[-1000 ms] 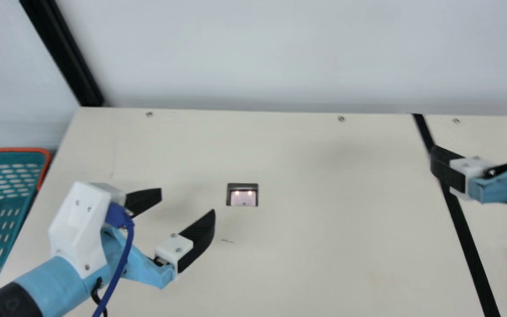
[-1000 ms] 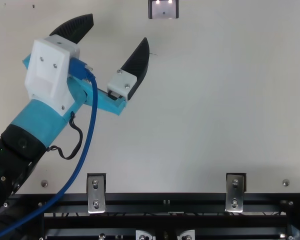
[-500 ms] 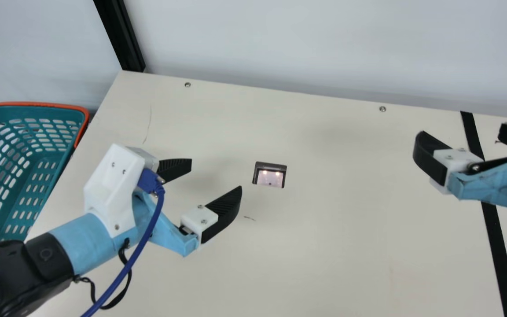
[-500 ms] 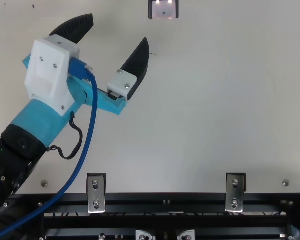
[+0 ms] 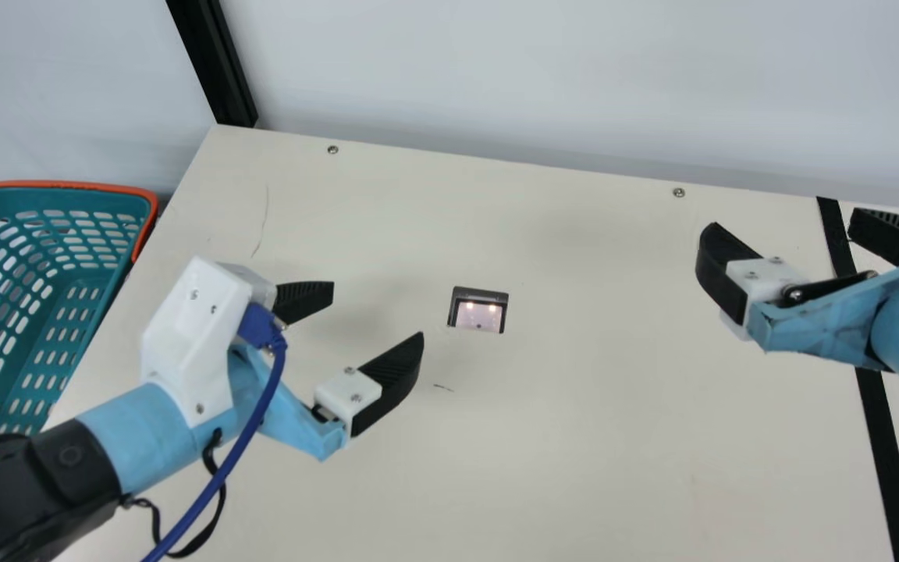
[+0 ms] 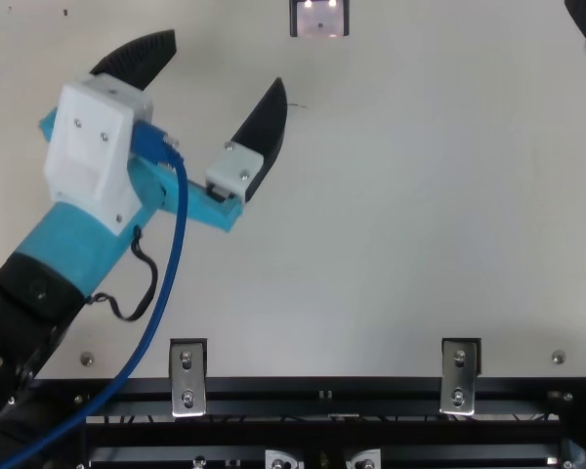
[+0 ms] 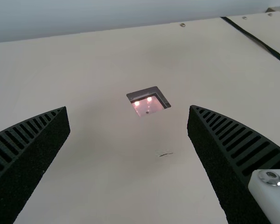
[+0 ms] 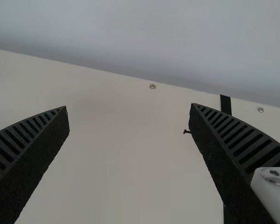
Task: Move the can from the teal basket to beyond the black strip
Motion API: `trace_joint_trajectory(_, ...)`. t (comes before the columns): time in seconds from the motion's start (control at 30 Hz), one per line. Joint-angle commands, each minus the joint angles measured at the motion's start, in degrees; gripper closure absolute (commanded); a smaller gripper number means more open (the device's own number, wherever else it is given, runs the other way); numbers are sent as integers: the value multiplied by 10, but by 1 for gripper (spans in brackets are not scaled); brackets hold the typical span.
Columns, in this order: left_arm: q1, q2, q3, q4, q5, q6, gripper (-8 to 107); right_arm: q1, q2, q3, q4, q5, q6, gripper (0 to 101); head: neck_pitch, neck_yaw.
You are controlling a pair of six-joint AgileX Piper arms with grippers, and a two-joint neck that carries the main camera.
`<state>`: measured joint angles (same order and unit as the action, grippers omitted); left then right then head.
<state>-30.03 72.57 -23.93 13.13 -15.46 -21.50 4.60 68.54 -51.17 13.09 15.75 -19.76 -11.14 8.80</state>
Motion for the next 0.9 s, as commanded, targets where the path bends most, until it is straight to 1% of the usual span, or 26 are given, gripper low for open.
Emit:
trace_joint_trajectory(0.0, 0, -30, 7, -6, 32, 23, 9, 4, -14, 13, -25, -4, 23, 0, -2, 6)
trace_joint_trajectory(0.27, 20, -148, 38, -25, 146, 81, 9, 20, -80, 68, -91, -12, 87, 0, -2, 6)
trace_joint_trajectory(0.47, 49, -249, 59, -25, 222, 103, 9, 33, -134, 112, -132, -23, 133, 0, -2, 6)
trace_joint_trajectory(0.67, 76, -350, 81, -24, 276, 103, 9, 48, -194, 163, -159, -40, 171, 0, -2, 6)
trace_joint_trajectory(0.87, 62, -439, 101, -53, 317, 97, 9, 61, -258, 211, -175, -54, 198, 0, -2, 6)
